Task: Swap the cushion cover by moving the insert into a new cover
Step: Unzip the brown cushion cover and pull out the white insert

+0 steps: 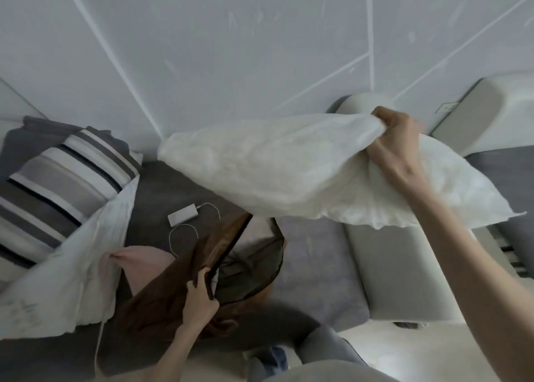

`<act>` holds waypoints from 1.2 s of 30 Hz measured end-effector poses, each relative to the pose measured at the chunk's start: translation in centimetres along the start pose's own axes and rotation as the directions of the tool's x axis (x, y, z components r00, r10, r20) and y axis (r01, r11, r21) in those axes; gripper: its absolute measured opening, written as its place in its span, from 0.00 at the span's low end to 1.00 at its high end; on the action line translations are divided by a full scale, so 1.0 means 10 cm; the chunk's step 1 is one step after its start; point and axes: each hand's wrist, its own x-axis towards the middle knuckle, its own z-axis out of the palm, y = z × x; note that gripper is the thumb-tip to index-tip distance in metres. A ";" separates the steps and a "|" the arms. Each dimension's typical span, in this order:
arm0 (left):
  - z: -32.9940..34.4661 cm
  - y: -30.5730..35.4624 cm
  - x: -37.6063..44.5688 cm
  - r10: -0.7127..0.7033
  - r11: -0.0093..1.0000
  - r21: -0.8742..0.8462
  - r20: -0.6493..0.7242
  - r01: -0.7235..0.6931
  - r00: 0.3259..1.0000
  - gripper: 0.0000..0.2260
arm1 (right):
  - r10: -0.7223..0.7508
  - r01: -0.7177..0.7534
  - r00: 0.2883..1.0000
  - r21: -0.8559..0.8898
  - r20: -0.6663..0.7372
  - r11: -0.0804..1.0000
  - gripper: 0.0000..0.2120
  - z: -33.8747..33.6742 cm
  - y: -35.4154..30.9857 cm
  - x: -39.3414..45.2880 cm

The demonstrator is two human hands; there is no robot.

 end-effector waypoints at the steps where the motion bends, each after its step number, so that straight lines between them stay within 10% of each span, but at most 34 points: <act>1: 0.02 0.04 0.00 0.014 1.000 0.007 0.006 -0.014 1.000 0.30 | -0.007 0.007 0.999 -0.003 0.033 1.000 0.05 0.07 0.02 0.02; 10: 0.18 0.60 0.21 -0.001 0.984 -0.177 -0.041 -0.006 0.999 0.21 | 0.147 -0.145 0.974 -0.026 0.172 0.989 0.17 0.81 0.50 0.26; 18: -0.73 1.29 0.99 -0.109 0.948 -0.319 -0.371 -0.016 0.922 0.17 | 0.221 -0.223 0.964 -0.003 0.151 0.975 0.03 1.04 1.08 0.67; 29: -2.03 1.71 1.37 0.150 0.989 0.130 -0.874 -0.076 0.463 0.15 | 0.200 -0.218 0.973 0.171 0.117 0.961 0.19 1.19 1.18 1.37; 33: -1.35 1.48 1.38 -0.091 0.986 0.028 -0.725 0.162 0.683 0.19 | 0.164 -0.186 0.979 0.193 0.124 0.963 0.15 1.28 1.23 1.45; 36: -0.84 1.61 1.46 -0.341 0.900 -0.386 -0.338 0.202 0.877 0.21 | 0.110 -0.138 0.982 0.181 0.155 0.974 0.09 1.38 1.20 1.43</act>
